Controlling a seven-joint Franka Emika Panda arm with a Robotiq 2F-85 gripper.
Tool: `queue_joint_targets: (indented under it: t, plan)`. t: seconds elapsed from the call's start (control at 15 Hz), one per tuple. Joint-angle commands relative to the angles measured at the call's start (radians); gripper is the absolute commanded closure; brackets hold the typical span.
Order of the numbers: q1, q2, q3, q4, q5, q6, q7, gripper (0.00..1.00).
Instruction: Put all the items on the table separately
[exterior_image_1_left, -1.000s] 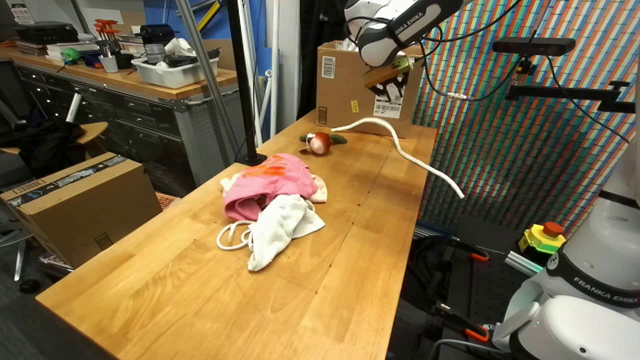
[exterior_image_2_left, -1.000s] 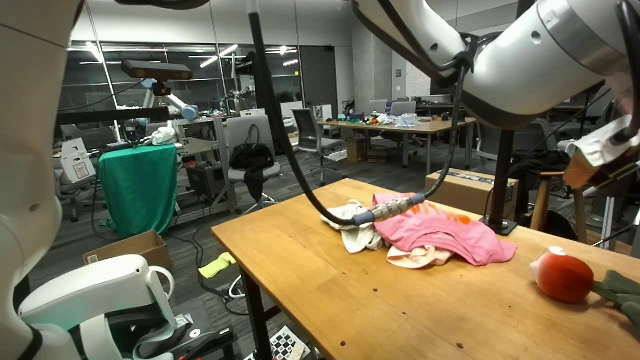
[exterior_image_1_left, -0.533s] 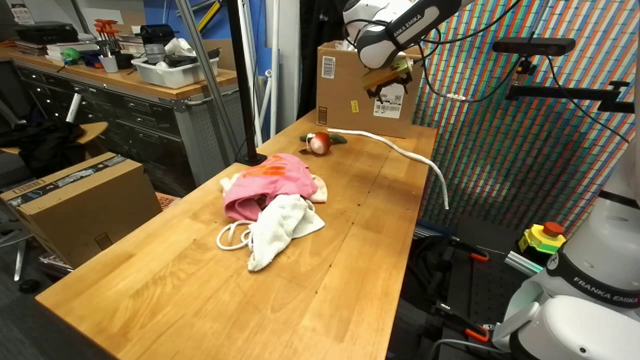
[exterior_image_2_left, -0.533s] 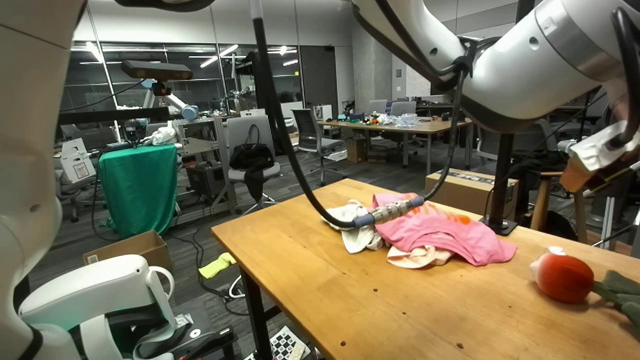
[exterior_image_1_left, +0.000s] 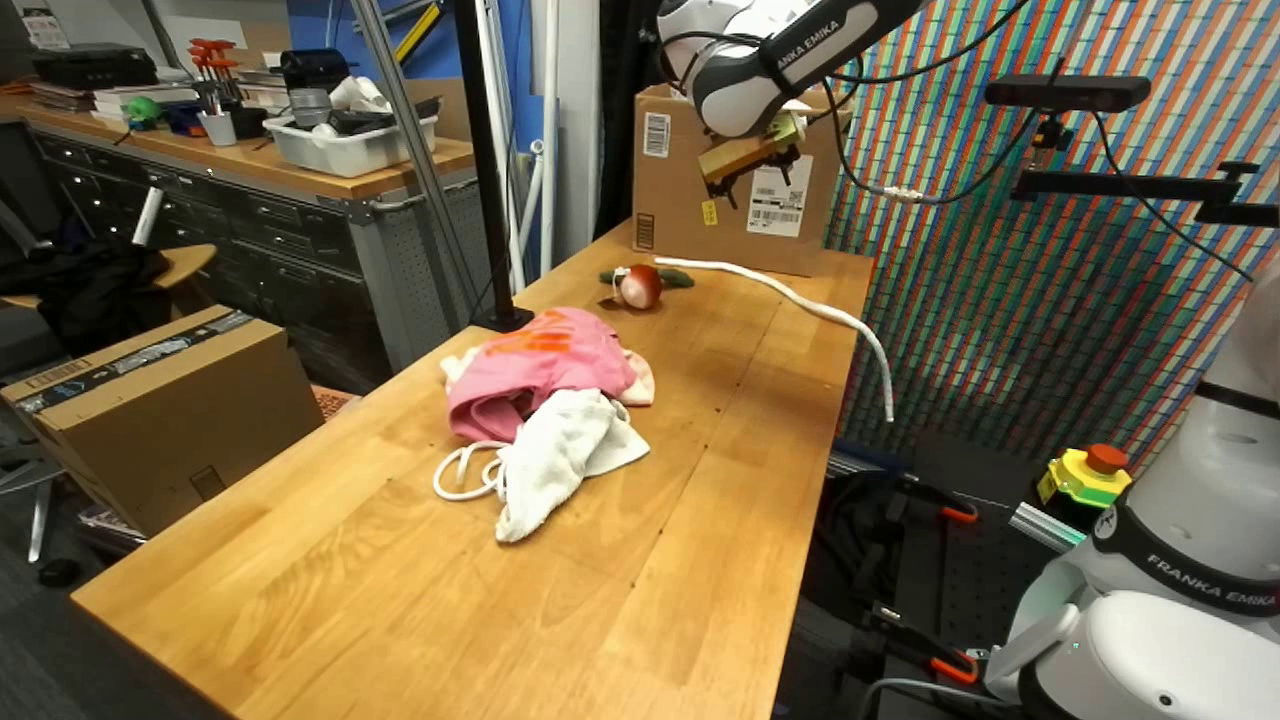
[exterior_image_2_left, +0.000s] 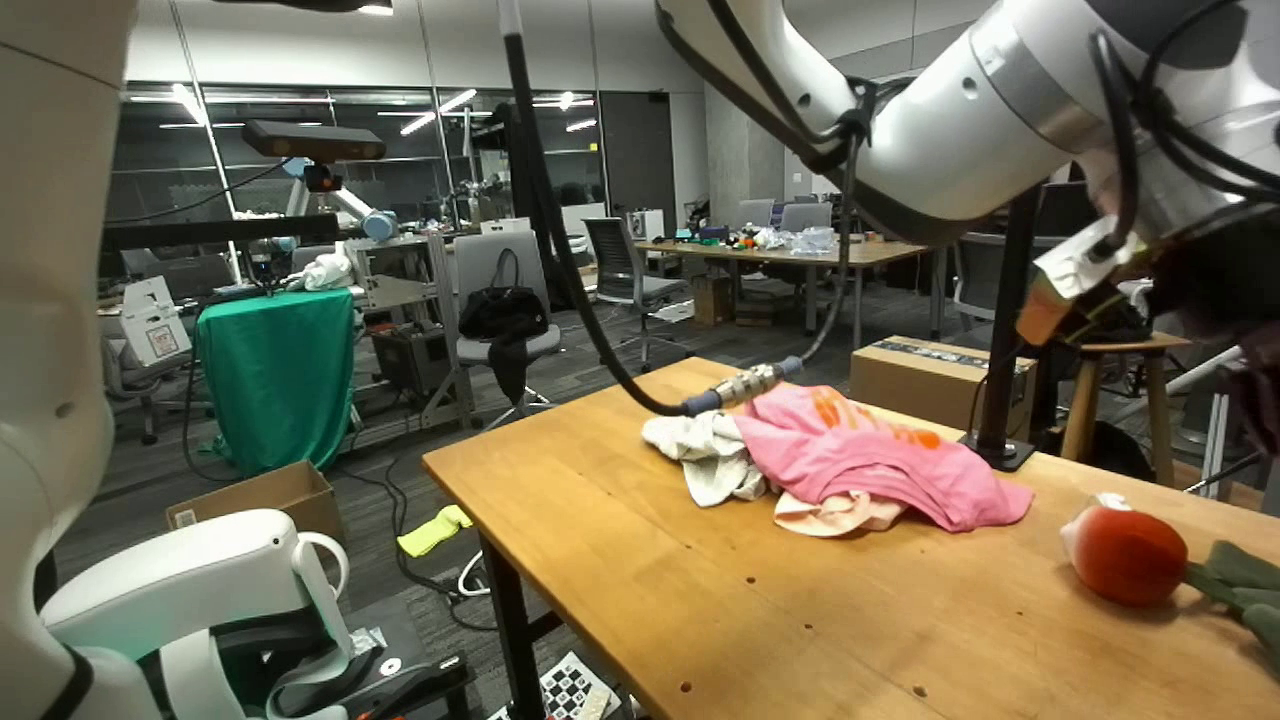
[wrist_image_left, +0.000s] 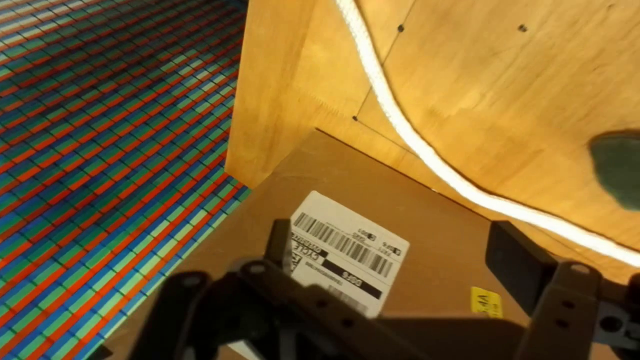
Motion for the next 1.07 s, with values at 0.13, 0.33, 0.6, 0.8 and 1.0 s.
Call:
queue_joint_targets:
  t: [0.13,0.33,0.6,0.8,1.0]
  plan:
    - [0.085,-0.177,0.104,-0.18,-0.036,0.041,-0.041,0.0]
    - [0.123,-0.233,0.168,-0.246,-0.03,0.046,-0.065,0.0]
    - [0.155,-0.274,0.238,-0.308,-0.014,0.07,-0.106,0.0]
    - [0.164,-0.287,0.275,-0.331,0.022,0.114,-0.164,0.0]
    - [0.171,-0.282,0.304,-0.335,0.088,0.175,-0.24,0.0]
